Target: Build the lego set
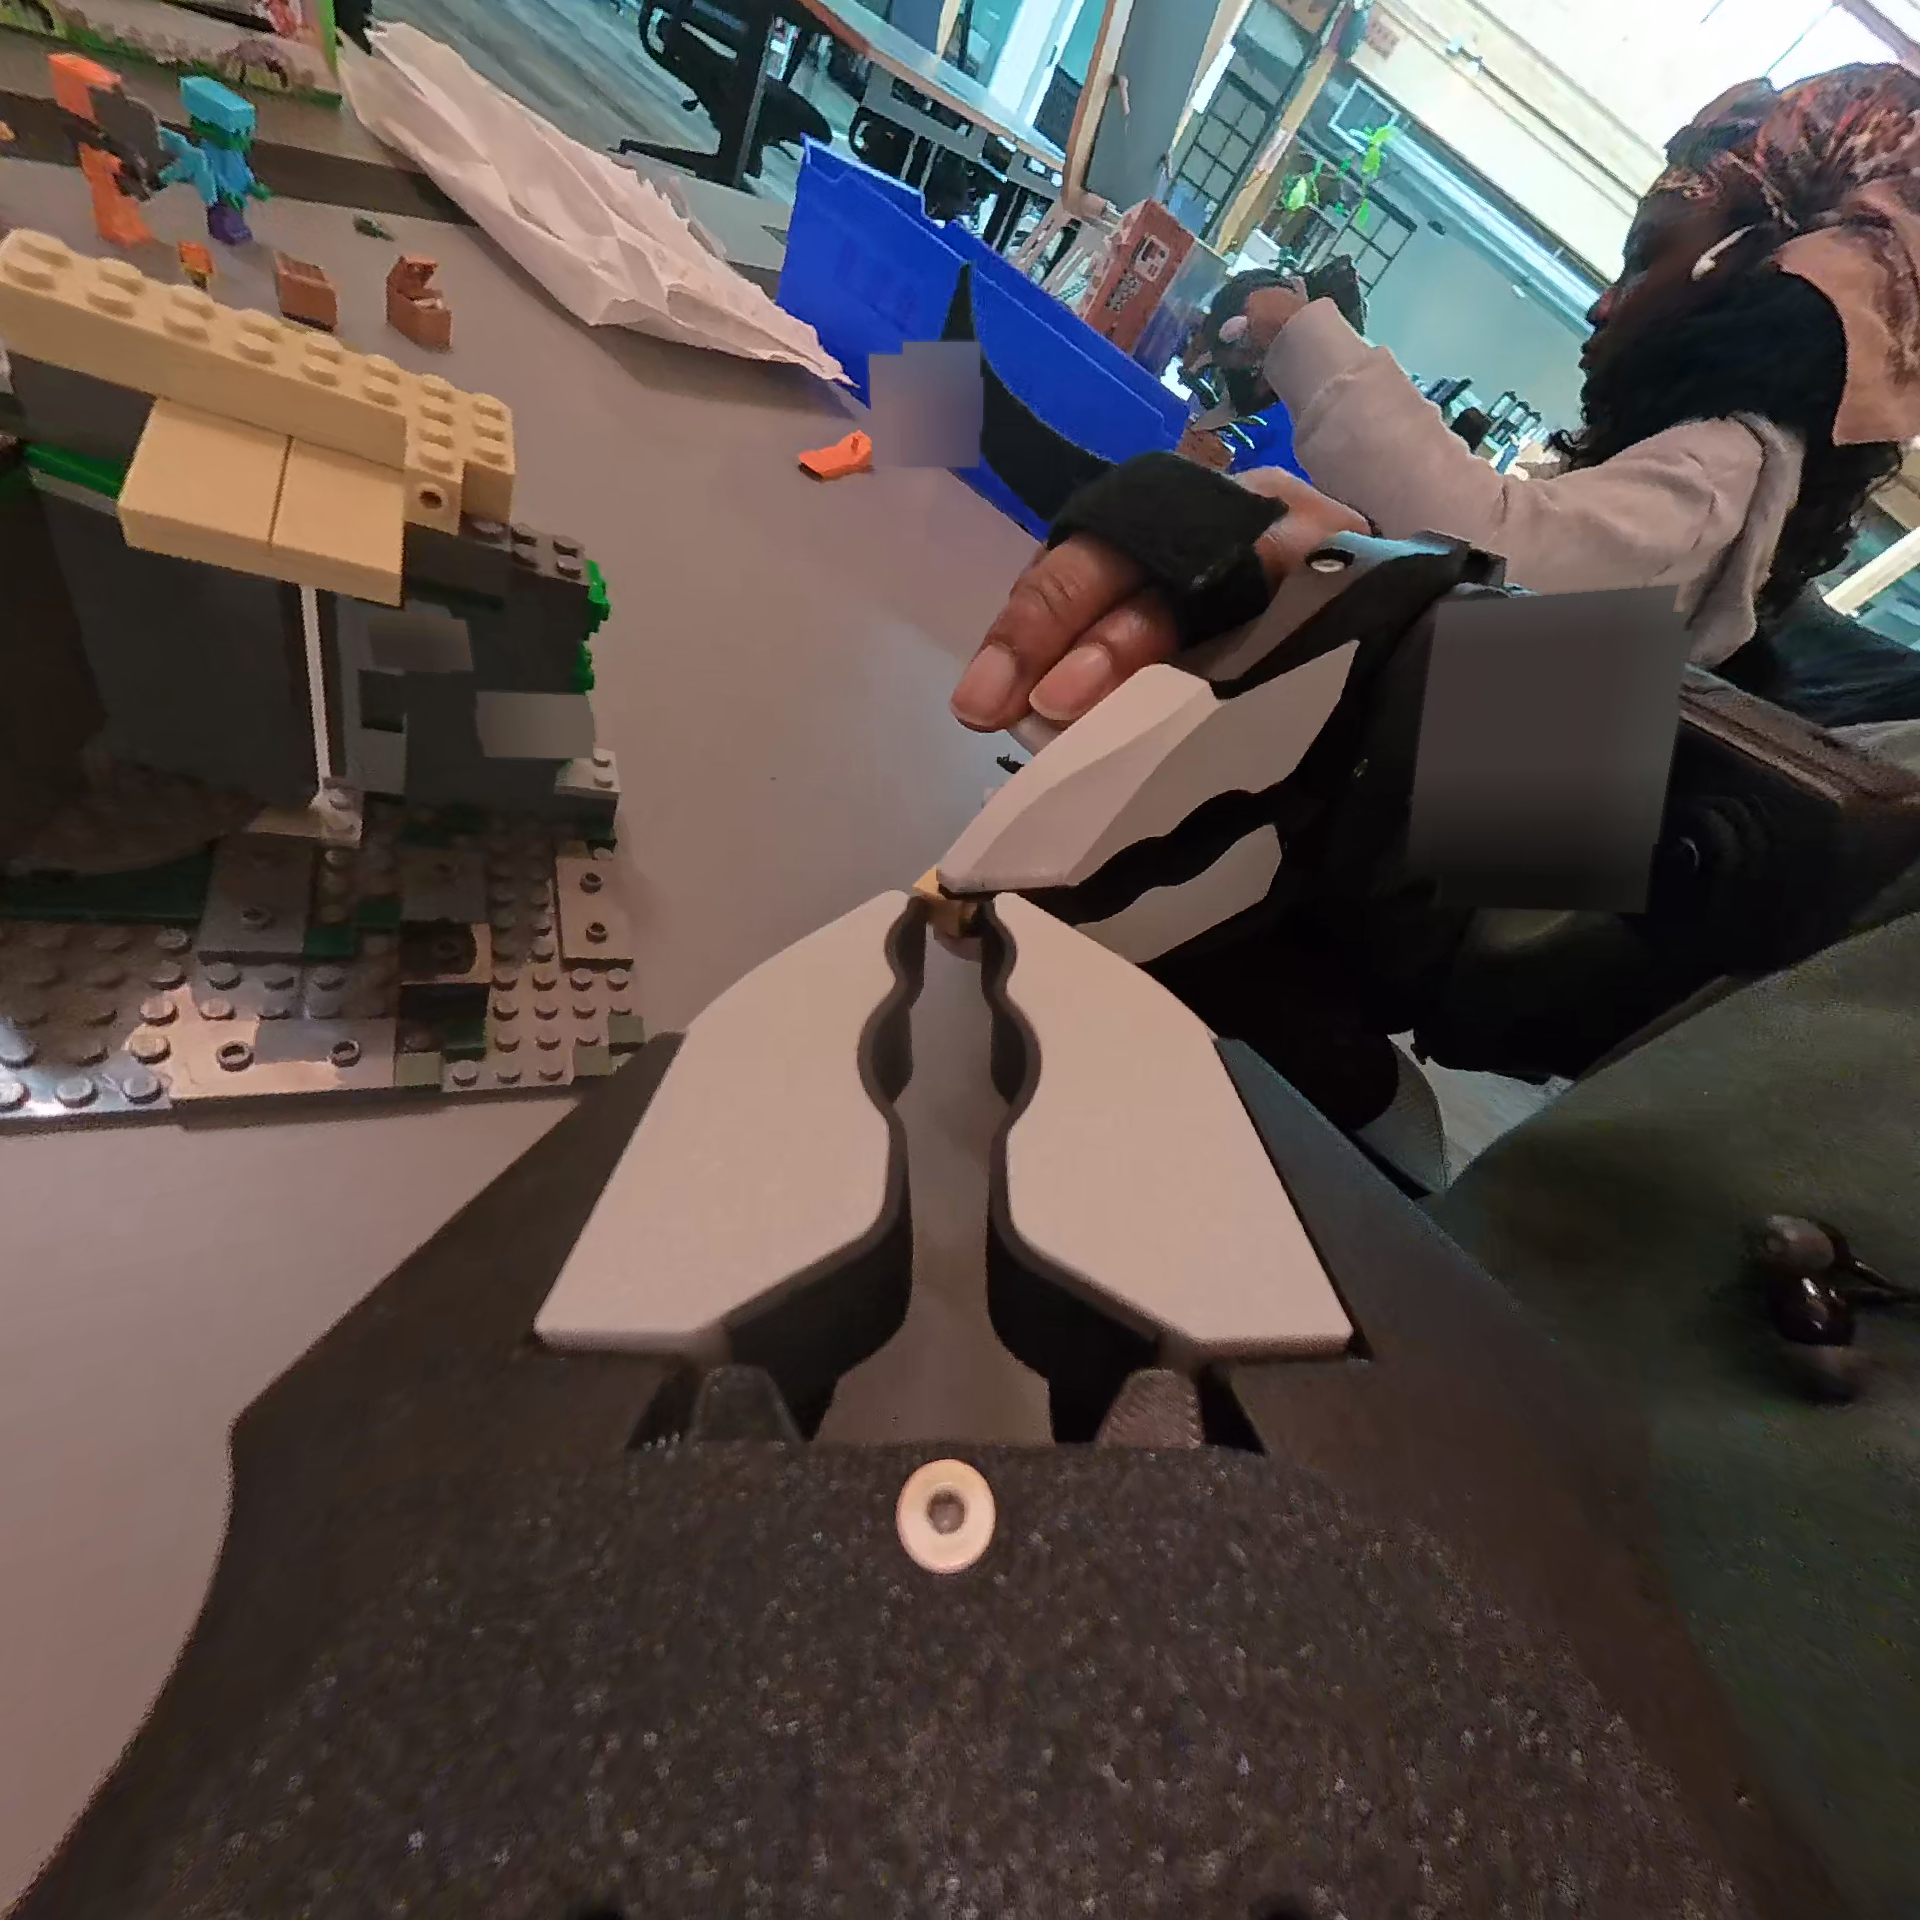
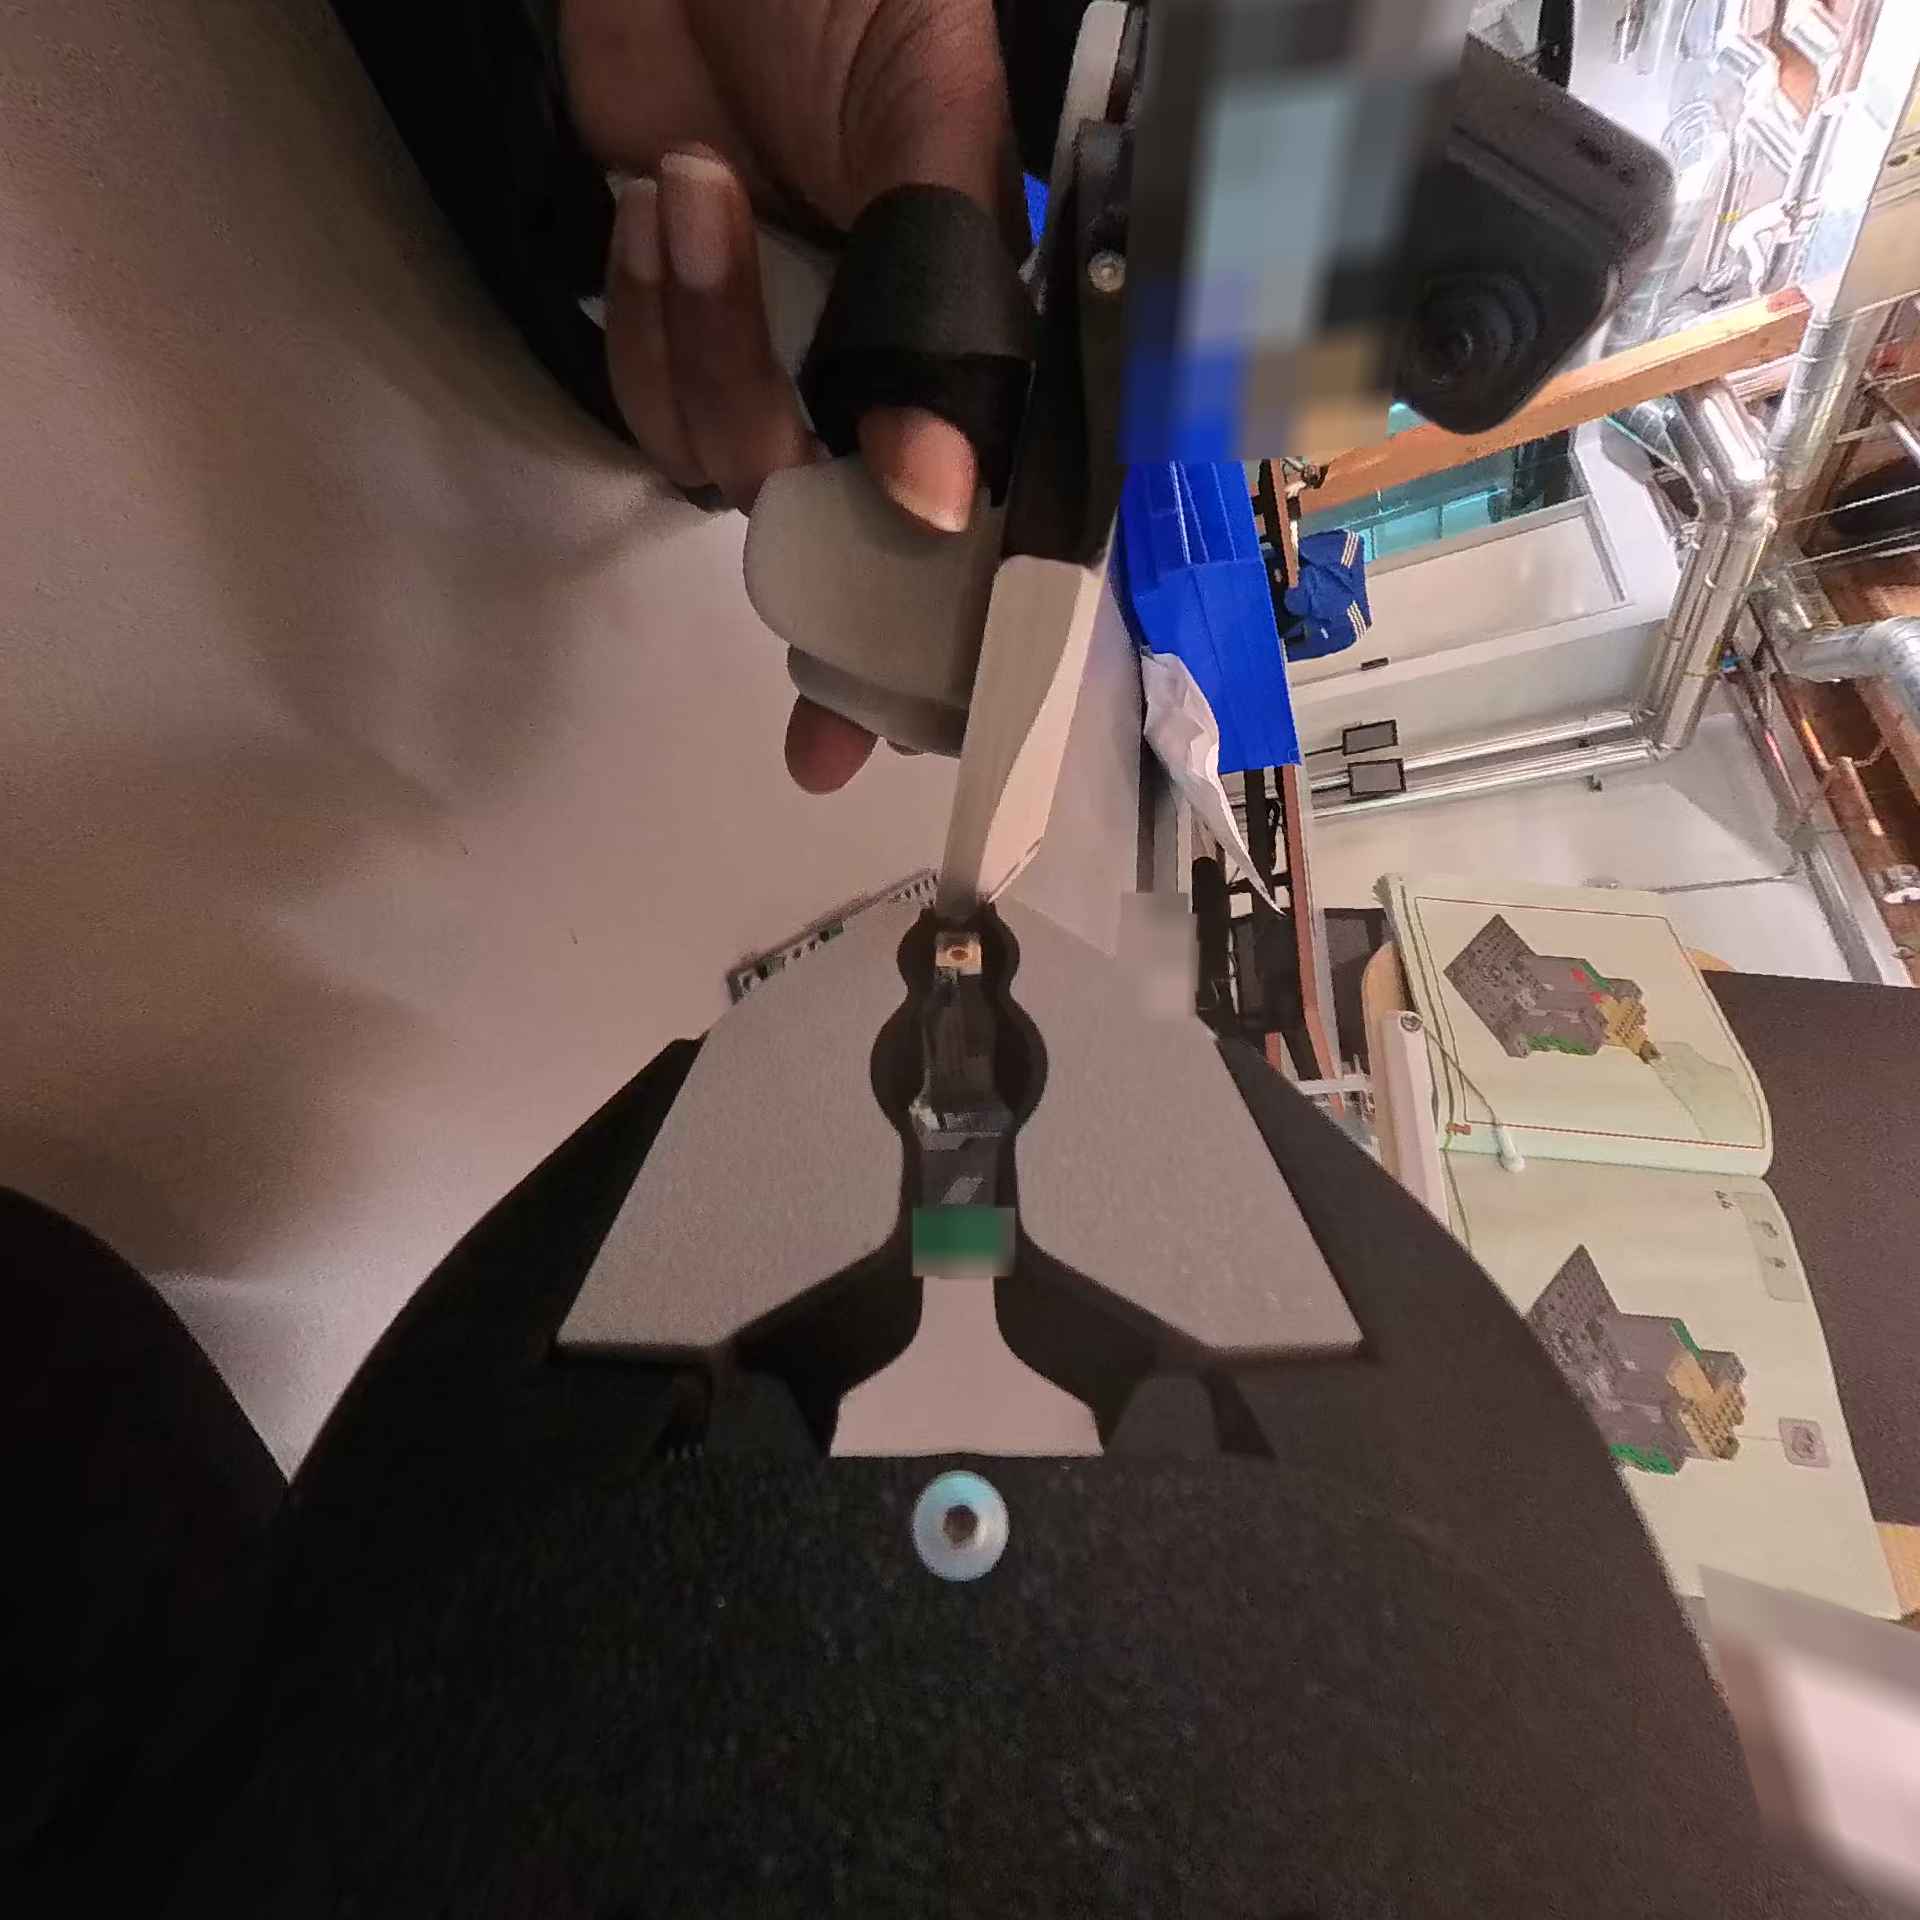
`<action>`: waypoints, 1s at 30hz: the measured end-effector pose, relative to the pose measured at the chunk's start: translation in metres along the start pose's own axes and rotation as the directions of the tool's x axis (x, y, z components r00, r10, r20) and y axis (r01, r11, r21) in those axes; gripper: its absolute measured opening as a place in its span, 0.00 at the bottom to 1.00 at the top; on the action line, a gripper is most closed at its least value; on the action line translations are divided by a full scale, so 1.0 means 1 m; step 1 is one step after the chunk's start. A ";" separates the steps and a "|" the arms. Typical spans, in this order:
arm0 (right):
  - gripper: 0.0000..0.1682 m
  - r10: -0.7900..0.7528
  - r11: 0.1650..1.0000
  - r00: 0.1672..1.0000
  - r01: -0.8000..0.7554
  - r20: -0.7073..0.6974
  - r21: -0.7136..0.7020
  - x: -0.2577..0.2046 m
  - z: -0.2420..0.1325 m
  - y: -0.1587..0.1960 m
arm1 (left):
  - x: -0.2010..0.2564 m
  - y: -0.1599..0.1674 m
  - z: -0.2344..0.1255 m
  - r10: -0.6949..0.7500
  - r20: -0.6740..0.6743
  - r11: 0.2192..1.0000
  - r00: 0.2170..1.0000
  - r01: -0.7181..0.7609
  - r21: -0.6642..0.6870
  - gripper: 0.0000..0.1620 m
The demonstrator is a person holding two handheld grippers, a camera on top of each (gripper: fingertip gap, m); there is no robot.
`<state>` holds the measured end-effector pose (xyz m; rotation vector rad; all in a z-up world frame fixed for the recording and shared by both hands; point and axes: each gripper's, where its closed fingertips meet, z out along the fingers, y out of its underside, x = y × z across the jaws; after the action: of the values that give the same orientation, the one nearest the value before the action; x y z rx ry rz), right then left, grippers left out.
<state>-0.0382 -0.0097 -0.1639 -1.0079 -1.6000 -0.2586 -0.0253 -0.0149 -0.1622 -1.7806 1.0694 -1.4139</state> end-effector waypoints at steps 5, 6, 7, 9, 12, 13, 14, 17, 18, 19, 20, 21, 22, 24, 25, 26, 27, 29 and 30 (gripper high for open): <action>0.04 0.096 0.993 0.995 -0.098 0.023 0.070 0.001 -0.002 -0.007 | 0.006 -0.001 -0.004 0.029 -0.070 1.000 0.997 -0.030 -0.002 0.04; 0.05 0.117 0.990 0.993 -0.119 0.031 0.082 0.001 -0.003 -0.008 | 0.007 -0.001 -0.005 0.034 -0.080 0.999 0.996 -0.034 -0.004 0.03; 0.05 0.134 0.986 0.990 -0.138 0.040 0.093 0.001 -0.003 -0.008 | 0.008 -0.001 -0.006 0.040 -0.091 0.999 0.995 -0.041 -0.006 0.03; 0.05 0.160 0.980 0.986 -0.165 0.052 0.108 0.001 -0.005 -0.010 | 0.009 0.000 -0.007 0.039 -0.108 0.999 0.993 -0.040 -0.008 0.01; 0.05 0.183 0.974 0.981 -0.190 0.064 0.121 0.001 -0.005 -0.011 | 0.009 0.000 -0.008 0.034 -0.124 0.999 0.992 -0.036 -0.014 0.00; 0.05 0.193 0.972 0.979 -0.200 0.066 0.127 0.001 -0.005 -0.011 | 0.008 0.000 -0.008 0.034 -0.120 0.999 0.992 -0.036 -0.014 0.00; 0.05 0.201 0.970 0.977 -0.209 0.069 0.128 0.001 -0.005 -0.011 | 0.008 0.000 -0.008 0.036 -0.119 0.999 0.992 -0.038 -0.015 0.00; 0.04 0.201 0.972 0.978 -0.207 0.060 0.113 0.001 -0.004 -0.009 | 0.008 0.001 -0.008 0.038 -0.117 0.999 0.992 -0.040 -0.016 0.00; 0.04 0.202 0.972 0.978 -0.208 0.060 0.112 0.001 -0.004 -0.009 | 0.008 0.001 -0.008 0.038 -0.115 0.999 0.993 -0.040 -0.015 0.00; 0.05 0.202 0.972 0.978 -0.208 0.060 0.109 0.001 -0.003 -0.009 | 0.007 0.000 -0.008 0.038 -0.110 0.999 0.993 -0.040 -0.012 0.00; 0.04 0.199 0.973 0.978 -0.205 0.060 0.107 0.001 -0.003 -0.008 | 0.006 0.000 -0.008 0.036 -0.102 0.999 0.994 -0.037 -0.010 0.01; 0.04 0.198 0.973 0.978 -0.203 0.059 0.105 0.000 -0.003 -0.008 | 0.005 0.000 -0.008 0.033 -0.095 0.999 0.995 -0.034 -0.010 0.07; 0.04 0.199 0.974 0.978 -0.204 0.058 0.103 0.000 -0.003 -0.008 | 0.005 0.000 -0.007 0.029 -0.098 0.999 0.995 -0.030 -0.013 0.09; 0.05 0.194 0.975 0.979 -0.199 0.057 0.099 0.000 -0.002 -0.008 | 0.007 0.000 -0.007 0.017 -0.110 1.000 0.994 -0.018 -0.011 0.10; 0.04 0.189 0.976 0.980 -0.194 0.058 0.098 -0.001 -0.002 -0.008 | 0.006 0.001 -0.006 0.015 -0.105 1.000 0.994 -0.016 -0.013 0.10; 0.04 0.186 0.977 0.981 -0.191 0.059 0.096 -0.001 -0.002 -0.008 | 0.005 0.001 -0.006 0.016 -0.100 1.000 0.995 -0.018 -0.012 0.10; 0.04 0.184 0.977 0.981 -0.189 0.059 0.096 -0.002 -0.002 -0.008 | 0.006 0.001 -0.005 0.015 -0.103 1.000 0.995 -0.017 -0.012 0.10; 0.04 0.183 0.977 0.981 -0.188 0.057 0.101 -0.001 -0.002 -0.009 | 0.007 0.001 -0.005 0.005 -0.118 1.000 0.993 -0.006 -0.008 0.08; 0.04 0.183 0.976 0.981 -0.189 0.058 0.106 -0.001 -0.003 -0.010 | 0.009 0.000 -0.005 -0.010 -0.135 1.000 0.991 0.009 -0.005 0.08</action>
<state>-0.0434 -0.0181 -0.1604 -1.0758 -1.5335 -0.0172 -0.0298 -0.0228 -0.1571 -1.7154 1.1354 -1.5570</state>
